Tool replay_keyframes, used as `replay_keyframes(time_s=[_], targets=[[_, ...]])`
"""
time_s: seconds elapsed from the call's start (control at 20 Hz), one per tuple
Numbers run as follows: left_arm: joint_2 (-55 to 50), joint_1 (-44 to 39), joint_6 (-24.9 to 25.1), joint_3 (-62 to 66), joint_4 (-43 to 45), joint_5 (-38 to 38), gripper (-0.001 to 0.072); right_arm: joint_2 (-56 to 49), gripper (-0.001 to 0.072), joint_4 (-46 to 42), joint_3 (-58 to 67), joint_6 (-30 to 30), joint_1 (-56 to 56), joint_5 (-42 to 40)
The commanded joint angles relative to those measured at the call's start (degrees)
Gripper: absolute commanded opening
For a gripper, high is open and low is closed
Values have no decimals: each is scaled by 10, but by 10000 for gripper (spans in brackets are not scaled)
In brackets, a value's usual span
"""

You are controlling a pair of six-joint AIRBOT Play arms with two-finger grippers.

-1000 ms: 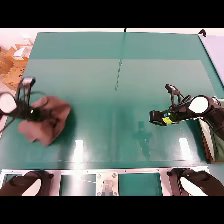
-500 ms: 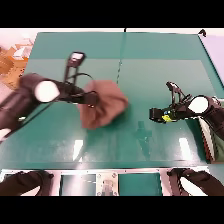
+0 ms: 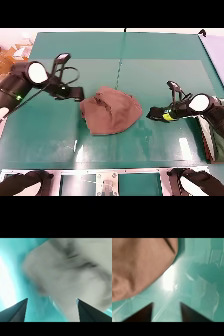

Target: Fold the shirts.

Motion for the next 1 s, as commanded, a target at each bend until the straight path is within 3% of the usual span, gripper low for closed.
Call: replay_keyframes(time_s=[0.0, 0.15, 0.3, 0.55, 0.6, 0.65, 0.7, 0.75, 0.8, 0.85, 0.9, 0.95], targets=[[-1, 54, 6, -71, -43, 44, 697, -45, 448, 42, 38, -47, -42, -9], [-40, 54, 33, -133, -108, 179, 696, -149, 442, 117, 108, -109, -103, -6], [-114, 54, 101, -135, -203, 232, 696, -254, 419, 189, 161, -175, -125, -3], [-186, 54, 123, -104, -232, 277, 694, -390, 419, 285, 217, -242, -107, 8], [-188, 54, 126, -99, -232, 278, 625, -410, 419, 298, 228, -250, -101, 15], [-188, 54, 129, -93, -232, 277, 303, -428, 420, 303, 238, -252, -94, 23], [-188, 54, 142, -83, -232, 267, 65, -443, 419, 303, 248, -254, -85, 31], [-188, 54, 157, -70, -228, 249, 23, -454, 417, 303, 254, -261, -76, 36], [-187, 54, 167, -52, -223, 224, 22, -459, 349, 303, 257, -262, -68, 36], [-187, 54, 167, -31, -214, 197, 22, -459, 205, 303, 259, -262, -63, 36], [-187, 54, 166, -5, -197, 165, 21, -459, 9, 305, 266, -262, -62, 40], [-185, 54, 165, 25, -173, 126, 21, -459, 15, 307, 278, -262, -66, 52]])
